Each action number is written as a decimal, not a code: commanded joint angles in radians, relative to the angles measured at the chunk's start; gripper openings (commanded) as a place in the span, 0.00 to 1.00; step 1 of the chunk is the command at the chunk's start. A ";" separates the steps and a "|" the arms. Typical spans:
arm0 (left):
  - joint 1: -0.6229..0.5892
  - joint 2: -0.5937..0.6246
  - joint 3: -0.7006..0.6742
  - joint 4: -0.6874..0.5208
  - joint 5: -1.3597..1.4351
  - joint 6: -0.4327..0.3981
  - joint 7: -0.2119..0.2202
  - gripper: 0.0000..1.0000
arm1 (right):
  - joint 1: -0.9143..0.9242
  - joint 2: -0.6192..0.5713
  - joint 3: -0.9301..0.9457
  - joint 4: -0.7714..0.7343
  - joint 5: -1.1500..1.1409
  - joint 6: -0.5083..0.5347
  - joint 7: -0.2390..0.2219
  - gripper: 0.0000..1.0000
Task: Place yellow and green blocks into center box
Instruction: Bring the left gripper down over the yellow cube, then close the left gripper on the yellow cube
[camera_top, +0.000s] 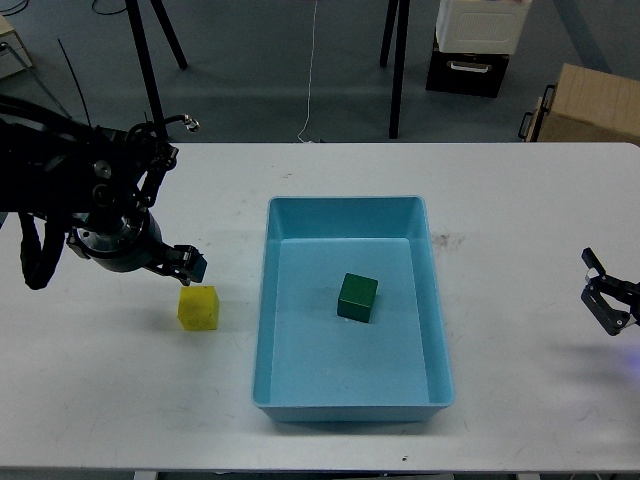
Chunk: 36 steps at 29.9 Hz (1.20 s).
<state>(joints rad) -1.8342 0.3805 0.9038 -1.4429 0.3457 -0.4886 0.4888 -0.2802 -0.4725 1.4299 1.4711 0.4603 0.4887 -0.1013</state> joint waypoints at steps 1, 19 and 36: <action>0.041 -0.017 -0.022 0.013 -0.002 0.000 0.000 1.00 | 0.001 0.000 -0.003 -0.002 0.000 0.000 0.000 0.99; 0.219 -0.029 -0.164 0.170 -0.014 0.000 0.000 1.00 | -0.002 0.000 -0.009 -0.018 -0.012 0.000 -0.002 0.99; 0.286 -0.095 -0.187 0.220 -0.011 0.000 0.000 0.86 | -0.013 -0.002 -0.009 -0.020 -0.014 0.000 -0.002 0.99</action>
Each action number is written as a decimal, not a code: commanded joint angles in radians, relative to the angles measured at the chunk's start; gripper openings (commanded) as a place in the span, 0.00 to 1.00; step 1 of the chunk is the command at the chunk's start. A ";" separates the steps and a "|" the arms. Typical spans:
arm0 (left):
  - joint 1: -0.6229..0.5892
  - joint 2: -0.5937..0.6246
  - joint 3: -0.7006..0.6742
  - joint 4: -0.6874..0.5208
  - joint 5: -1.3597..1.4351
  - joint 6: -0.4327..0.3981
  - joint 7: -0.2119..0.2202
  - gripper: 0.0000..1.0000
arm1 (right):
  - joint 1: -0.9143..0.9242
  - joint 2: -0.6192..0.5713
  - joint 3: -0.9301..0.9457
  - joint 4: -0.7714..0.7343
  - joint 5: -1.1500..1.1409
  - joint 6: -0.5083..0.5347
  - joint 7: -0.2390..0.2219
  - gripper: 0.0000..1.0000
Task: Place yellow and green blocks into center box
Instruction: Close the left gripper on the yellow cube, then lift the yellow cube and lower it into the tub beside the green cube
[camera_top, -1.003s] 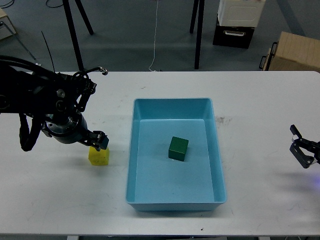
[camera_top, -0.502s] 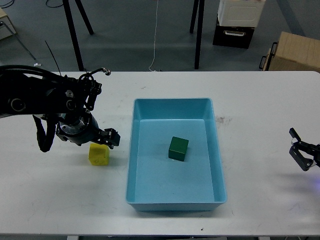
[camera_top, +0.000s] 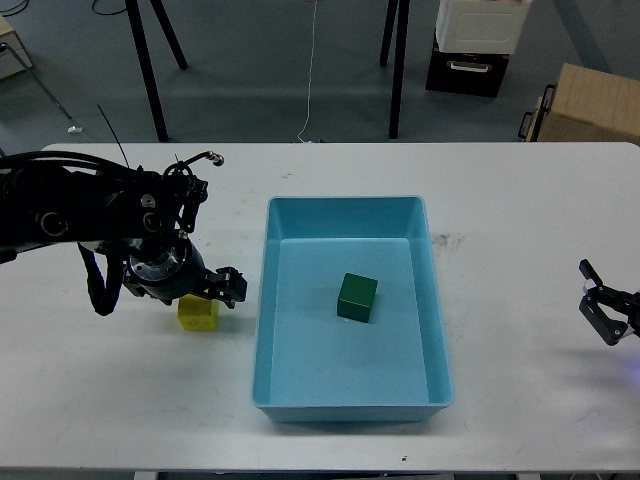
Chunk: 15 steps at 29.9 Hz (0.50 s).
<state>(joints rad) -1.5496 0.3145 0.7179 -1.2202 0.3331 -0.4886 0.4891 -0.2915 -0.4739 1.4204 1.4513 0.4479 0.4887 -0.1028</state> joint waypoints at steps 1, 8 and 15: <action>0.000 -0.037 -0.001 -0.004 0.004 0.000 0.000 0.69 | -0.003 0.000 0.000 0.000 0.000 0.000 0.000 0.99; -0.001 -0.058 0.000 0.005 -0.003 0.000 0.000 0.08 | -0.008 0.001 0.000 -0.008 0.000 0.000 0.000 0.99; -0.056 -0.008 0.002 0.004 -0.002 0.000 0.000 0.02 | -0.008 0.001 0.000 -0.008 0.000 0.000 0.002 0.99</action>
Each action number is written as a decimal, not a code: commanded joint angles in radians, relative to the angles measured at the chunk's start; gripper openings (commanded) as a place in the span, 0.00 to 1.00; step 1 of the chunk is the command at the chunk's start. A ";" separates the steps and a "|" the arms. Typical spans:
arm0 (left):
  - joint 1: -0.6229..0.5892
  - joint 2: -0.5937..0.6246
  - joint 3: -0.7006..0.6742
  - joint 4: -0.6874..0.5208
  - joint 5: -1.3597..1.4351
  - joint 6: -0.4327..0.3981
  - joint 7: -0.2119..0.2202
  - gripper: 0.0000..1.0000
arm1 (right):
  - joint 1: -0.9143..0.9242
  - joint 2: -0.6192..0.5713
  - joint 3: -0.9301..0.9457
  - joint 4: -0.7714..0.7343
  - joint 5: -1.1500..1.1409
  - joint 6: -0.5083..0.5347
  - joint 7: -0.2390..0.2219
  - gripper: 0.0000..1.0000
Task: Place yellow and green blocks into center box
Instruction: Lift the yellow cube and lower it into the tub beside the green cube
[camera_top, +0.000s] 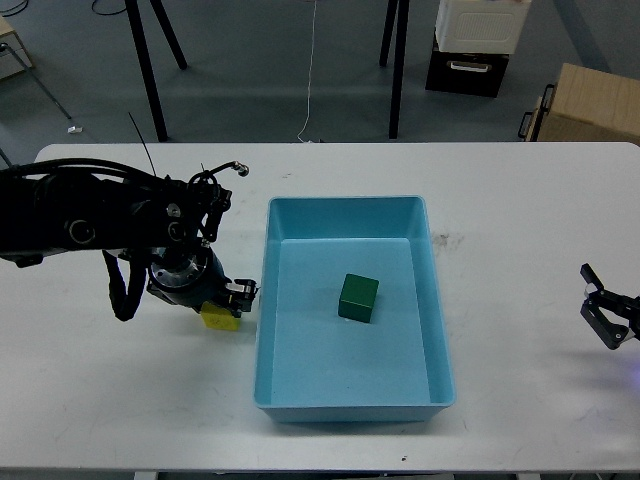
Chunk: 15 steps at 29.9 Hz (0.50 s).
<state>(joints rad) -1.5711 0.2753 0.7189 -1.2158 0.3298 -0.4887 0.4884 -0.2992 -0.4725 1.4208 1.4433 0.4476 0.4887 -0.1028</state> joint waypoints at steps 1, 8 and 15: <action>-0.050 0.044 -0.001 -0.001 0.002 0.000 0.000 0.02 | 0.000 0.000 0.000 0.000 0.000 0.000 0.000 0.99; -0.223 0.096 -0.087 0.001 -0.038 0.000 0.000 0.01 | 0.000 0.000 -0.002 0.000 0.000 0.000 0.002 0.99; -0.369 -0.034 -0.127 0.056 -0.201 0.000 0.000 0.02 | 0.000 0.000 0.000 0.000 -0.001 0.000 0.002 0.99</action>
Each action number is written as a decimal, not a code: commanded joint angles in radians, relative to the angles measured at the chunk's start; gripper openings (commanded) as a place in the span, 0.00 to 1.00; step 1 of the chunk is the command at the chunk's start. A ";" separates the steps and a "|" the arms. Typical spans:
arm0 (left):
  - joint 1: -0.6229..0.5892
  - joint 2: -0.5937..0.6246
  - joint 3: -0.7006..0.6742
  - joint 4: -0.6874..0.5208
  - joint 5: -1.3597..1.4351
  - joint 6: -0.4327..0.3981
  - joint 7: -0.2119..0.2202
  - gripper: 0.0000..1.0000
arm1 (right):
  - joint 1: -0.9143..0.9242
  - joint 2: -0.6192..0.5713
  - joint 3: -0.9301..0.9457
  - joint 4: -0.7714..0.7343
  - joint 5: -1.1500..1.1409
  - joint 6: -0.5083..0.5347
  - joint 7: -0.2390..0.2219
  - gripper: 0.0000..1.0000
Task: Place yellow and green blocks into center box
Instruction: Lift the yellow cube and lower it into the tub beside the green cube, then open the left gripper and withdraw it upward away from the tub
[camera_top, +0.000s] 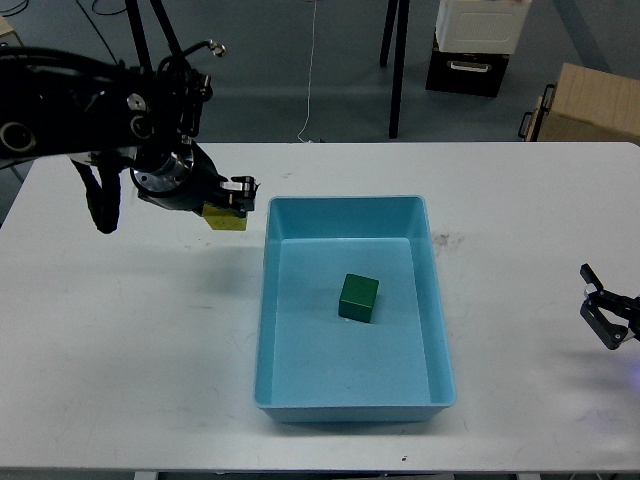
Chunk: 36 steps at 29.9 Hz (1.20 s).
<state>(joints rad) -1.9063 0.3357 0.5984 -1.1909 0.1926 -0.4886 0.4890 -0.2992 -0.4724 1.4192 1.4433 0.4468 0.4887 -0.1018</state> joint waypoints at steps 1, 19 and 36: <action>-0.033 -0.150 -0.006 0.046 -0.080 0.000 0.000 0.03 | 0.000 0.000 0.003 0.000 0.000 0.000 0.001 0.99; 0.067 -0.336 0.031 0.063 -0.094 0.000 0.000 1.00 | -0.024 0.002 0.000 -0.008 0.001 0.000 0.002 0.99; 0.209 0.035 -0.534 0.284 -0.122 0.000 0.000 1.00 | 0.052 0.000 0.003 -0.011 -0.006 0.000 0.002 0.99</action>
<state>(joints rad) -1.7960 0.2748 0.3009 -0.9690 0.0837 -0.4886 0.4889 -0.2785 -0.4717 1.4203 1.4364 0.4458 0.4887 -0.0998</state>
